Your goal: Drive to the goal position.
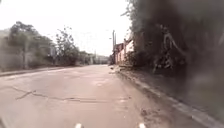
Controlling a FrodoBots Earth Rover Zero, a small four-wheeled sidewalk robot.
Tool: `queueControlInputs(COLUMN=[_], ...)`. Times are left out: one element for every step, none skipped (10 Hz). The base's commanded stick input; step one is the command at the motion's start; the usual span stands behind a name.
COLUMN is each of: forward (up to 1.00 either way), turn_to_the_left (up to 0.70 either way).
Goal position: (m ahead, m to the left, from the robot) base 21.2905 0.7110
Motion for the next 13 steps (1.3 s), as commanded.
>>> queueControlInputs(forward=[0.85, 0.85, 0.85, 0.85, 0.85, 0.85, 0.85, 0.85, 0.85, 0.85, 0.85, 0.85, 0.85], turn_to_the_left=[0.0, 0.0, 0.0, 0.0, 0.0, 0.0, 0.0, 0.0, 0.0, 0.0, 0.0, 0.0, 0.0])
